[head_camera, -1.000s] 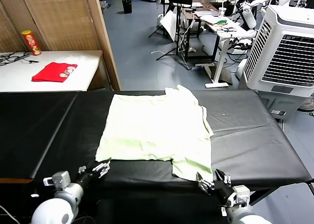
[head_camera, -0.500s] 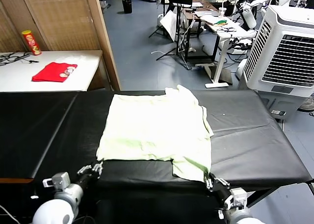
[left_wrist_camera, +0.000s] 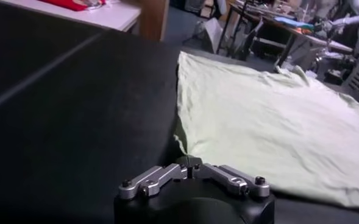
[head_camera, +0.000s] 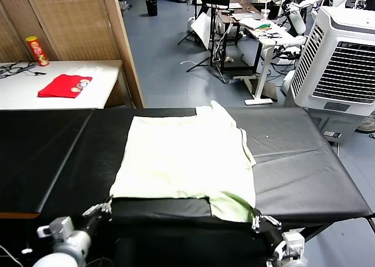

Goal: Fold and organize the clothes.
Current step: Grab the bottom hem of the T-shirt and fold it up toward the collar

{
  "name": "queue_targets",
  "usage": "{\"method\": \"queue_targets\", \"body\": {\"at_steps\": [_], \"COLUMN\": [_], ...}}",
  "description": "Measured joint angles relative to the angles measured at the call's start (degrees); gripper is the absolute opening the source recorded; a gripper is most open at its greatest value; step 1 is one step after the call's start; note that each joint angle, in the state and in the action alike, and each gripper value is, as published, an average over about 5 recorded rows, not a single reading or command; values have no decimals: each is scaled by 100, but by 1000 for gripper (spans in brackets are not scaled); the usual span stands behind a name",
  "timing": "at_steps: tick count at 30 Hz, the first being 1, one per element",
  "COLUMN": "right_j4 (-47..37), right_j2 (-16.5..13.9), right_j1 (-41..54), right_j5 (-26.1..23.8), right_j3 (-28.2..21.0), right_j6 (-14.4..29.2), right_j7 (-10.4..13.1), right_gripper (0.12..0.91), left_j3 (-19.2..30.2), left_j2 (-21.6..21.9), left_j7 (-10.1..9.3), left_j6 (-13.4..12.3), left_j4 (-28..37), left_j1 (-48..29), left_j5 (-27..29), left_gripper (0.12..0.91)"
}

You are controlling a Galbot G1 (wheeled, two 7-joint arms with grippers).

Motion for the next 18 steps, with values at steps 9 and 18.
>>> {"method": "queue_targets", "body": {"at_steps": [9,18], "right_j4": [-1208,-2568], "right_j2": [-373,-644], "right_j1": [1311,2895], "right_j5": [236,325], "right_j3": [-206,-660], "right_j6": [840,1034], "right_j7": [-132,-230], "right_gripper": [121,121], "left_j3": [195,585], "left_j2": [-136,-209], "left_j7": [12,17], "left_j6": [-530,-796], "left_j4": [171,1006], "left_j1": [-653,-1757], "left_j5": [138,675], "left_gripper": [127,127]}}
